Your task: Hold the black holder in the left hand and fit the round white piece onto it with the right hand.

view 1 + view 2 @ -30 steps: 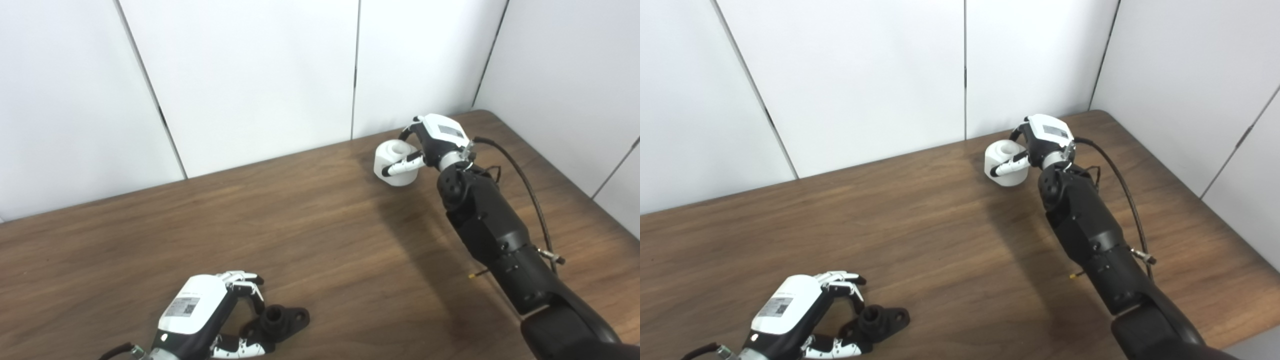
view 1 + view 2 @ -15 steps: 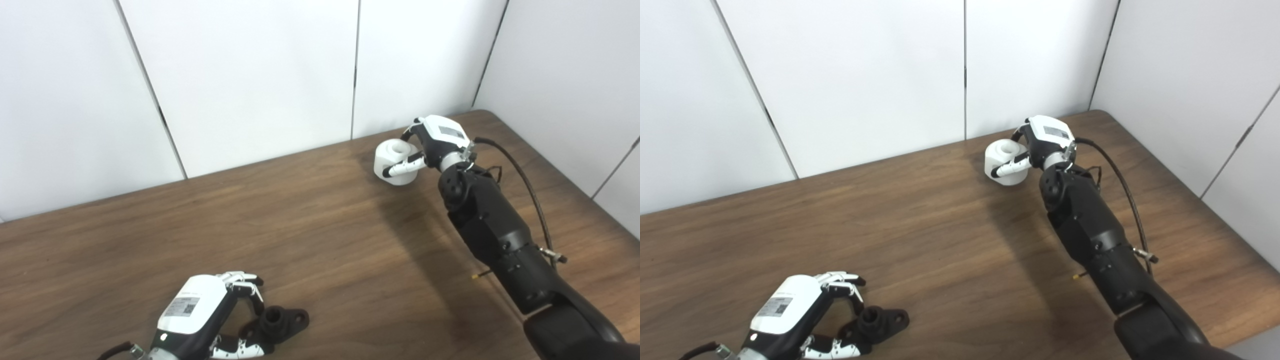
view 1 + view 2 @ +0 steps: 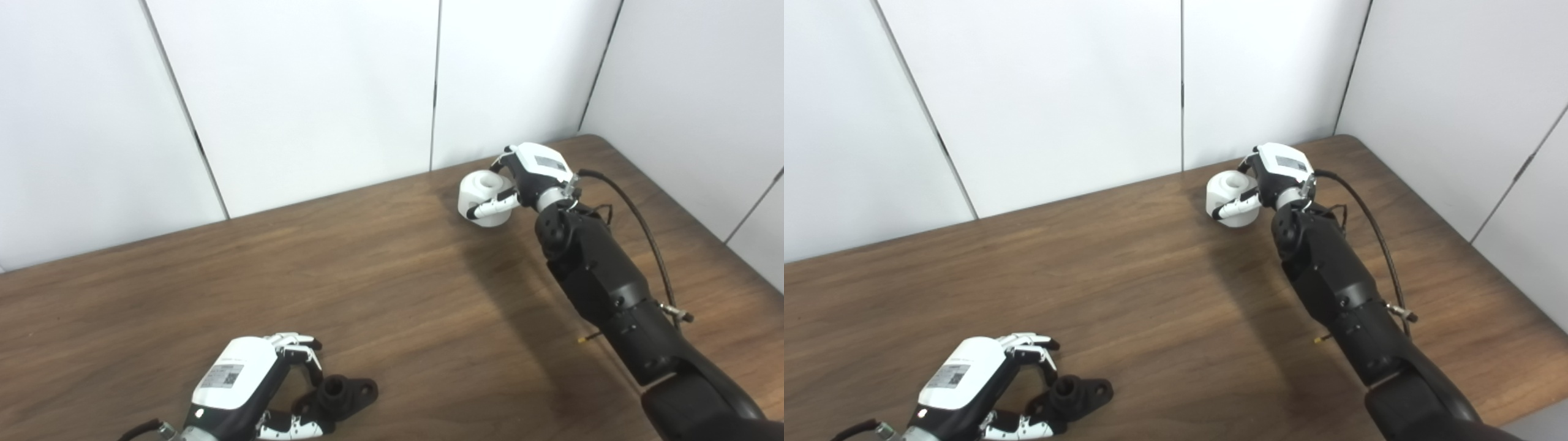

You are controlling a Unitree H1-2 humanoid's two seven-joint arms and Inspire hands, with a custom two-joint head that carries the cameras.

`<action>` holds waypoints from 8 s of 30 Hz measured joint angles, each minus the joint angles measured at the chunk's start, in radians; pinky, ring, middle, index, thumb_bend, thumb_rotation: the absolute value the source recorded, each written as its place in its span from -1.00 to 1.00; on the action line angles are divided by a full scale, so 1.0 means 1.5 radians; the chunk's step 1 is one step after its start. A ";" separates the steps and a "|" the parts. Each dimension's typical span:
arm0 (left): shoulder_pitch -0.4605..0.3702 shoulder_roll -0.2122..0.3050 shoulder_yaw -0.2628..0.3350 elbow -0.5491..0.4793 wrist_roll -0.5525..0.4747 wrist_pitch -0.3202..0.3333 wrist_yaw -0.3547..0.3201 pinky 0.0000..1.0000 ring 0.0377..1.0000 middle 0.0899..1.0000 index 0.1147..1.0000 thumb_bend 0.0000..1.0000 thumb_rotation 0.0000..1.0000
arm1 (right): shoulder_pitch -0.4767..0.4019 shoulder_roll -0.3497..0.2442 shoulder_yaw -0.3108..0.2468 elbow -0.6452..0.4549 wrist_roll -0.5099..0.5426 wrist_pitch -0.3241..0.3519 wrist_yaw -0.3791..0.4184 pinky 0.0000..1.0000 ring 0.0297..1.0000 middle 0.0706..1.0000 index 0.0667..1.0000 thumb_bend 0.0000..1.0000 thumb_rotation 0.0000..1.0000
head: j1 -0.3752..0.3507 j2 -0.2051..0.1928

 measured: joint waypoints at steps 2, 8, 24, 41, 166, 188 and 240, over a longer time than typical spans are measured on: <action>0.000 0.000 0.000 0.000 0.000 0.000 0.000 0.51 0.64 0.54 -0.16 0.03 -0.91 | 0.000 0.000 0.000 0.000 0.000 0.000 -0.003 0.94 1.00 0.86 0.29 0.68 -0.10 | 0.000 0.003; 0.000 0.000 0.001 -0.002 0.000 0.000 -0.002 0.51 0.64 0.54 -0.16 0.03 -0.91 | 0.000 0.000 0.001 0.000 0.004 -0.001 -0.013 0.93 0.99 0.82 0.12 0.59 -0.26 | 0.002 0.005; 0.000 -0.001 0.001 -0.002 0.001 0.001 -0.002 0.50 0.63 0.54 -0.16 0.03 -0.91 | 0.003 -0.012 0.007 0.007 0.039 -0.033 -0.071 0.97 0.93 0.68 -0.10 0.04 -0.71 | 0.003 0.006; 0.001 -0.016 -0.001 -0.008 0.016 0.021 -0.009 0.51 0.64 0.55 -0.16 0.03 -0.91 | 0.045 -0.047 0.031 -0.243 0.030 -0.005 0.039 1.00 0.98 0.69 -0.10 0.04 -0.70 | 0.050 0.012; -0.025 -0.099 -0.065 -0.013 0.121 0.151 -0.050 0.63 0.71 0.57 -0.16 0.03 -0.90 | 0.204 0.170 0.093 -0.601 -0.107 -0.111 0.472 1.00 0.91 0.69 -0.11 0.05 -0.71 | 0.234 0.114; -0.025 -0.101 -0.067 -0.016 0.122 0.164 -0.054 0.63 0.71 0.57 -0.16 0.03 -0.90 | 0.220 0.164 0.088 -0.552 -0.078 -0.137 0.349 1.00 0.90 0.68 -0.11 0.04 -0.71 | 0.235 0.124; -0.027 -0.111 -0.075 -0.026 0.146 0.175 -0.073 0.64 0.71 0.57 -0.16 0.03 -0.90 | 0.165 0.113 0.126 -0.558 -0.113 -0.103 0.544 1.00 1.00 1.00 0.73 0.99 -0.23 | 0.239 0.129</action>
